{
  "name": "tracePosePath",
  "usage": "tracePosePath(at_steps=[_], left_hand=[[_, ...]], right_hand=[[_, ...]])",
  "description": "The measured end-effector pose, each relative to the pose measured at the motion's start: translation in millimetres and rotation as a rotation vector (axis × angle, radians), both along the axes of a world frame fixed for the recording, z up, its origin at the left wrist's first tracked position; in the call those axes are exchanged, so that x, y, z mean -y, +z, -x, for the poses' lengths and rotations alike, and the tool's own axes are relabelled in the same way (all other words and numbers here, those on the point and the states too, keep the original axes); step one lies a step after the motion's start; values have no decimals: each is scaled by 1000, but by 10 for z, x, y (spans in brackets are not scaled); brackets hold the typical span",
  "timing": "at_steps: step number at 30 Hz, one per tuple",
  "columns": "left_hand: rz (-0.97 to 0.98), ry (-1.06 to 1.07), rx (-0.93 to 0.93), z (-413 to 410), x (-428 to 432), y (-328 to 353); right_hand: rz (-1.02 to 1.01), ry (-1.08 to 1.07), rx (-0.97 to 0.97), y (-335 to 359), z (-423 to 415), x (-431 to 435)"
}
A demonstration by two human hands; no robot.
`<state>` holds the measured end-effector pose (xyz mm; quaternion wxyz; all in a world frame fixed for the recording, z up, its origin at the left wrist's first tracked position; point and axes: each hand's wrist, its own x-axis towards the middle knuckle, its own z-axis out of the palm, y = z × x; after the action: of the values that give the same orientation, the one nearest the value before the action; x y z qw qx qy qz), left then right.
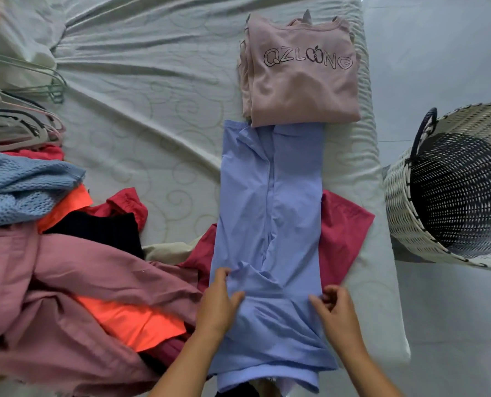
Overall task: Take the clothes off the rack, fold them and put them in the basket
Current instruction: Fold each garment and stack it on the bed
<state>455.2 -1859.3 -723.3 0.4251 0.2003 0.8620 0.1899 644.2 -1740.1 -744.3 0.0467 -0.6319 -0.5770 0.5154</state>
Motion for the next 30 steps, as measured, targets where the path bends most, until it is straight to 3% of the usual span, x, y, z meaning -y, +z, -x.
tracePosePath(at_steps=[4, 7, 9, 13, 18, 22, 27, 30], left_hand=[[-13, 53, -200, -45, 250, 22], [151, 130, -310, -232, 471, 94], [217, 160, -219, -328, 589, 78], [122, 222, -7, -282, 643, 88], [-116, 302, 101, -373, 759, 244], [-111, 300, 120, -441, 963, 363], [-242, 640, 427, -270, 800, 651], [-313, 712, 465, -54, 459, 775]], right_hand=[[63, 131, 146, -60, -251, 336], [195, 261, 193, -58, -325, 344], [267, 277, 154, -41, -361, 360], [199, 212, 46, 84, -431, 420], [200, 175, 9, 269, -517, 517], [257, 194, -8, 427, -580, 538], [348, -10, -128, 704, -528, 249], [414, -41, -211, 942, -323, -48]])
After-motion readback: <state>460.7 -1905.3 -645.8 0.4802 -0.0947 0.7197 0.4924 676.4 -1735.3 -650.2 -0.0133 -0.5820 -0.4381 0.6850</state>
